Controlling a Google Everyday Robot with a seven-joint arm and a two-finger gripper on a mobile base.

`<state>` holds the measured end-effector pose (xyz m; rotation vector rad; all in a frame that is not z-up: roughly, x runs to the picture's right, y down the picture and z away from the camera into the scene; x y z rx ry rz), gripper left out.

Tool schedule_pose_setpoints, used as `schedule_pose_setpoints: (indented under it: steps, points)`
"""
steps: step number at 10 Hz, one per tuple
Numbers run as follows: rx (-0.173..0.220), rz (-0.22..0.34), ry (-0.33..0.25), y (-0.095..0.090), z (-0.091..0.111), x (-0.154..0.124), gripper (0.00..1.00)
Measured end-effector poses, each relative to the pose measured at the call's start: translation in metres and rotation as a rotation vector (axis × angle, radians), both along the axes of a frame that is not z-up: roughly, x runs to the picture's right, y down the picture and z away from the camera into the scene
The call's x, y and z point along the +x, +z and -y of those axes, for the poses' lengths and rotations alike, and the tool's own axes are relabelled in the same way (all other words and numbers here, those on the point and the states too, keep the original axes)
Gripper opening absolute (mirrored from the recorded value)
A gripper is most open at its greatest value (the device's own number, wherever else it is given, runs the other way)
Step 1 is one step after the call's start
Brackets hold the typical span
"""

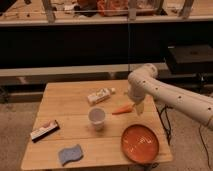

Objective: Place the pepper in the ceramic bowl

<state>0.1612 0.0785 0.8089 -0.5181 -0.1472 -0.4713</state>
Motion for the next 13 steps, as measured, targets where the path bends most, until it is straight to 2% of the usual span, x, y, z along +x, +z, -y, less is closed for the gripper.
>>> schedule_pose_setpoints:
  steps: [2, 13]
  points:
    - [-0.007, 0.018, -0.019, 0.005, -0.003, 0.0, 0.8]
    - [-0.05, 0.084, -0.017, 0.03, -0.014, -0.011, 0.8]
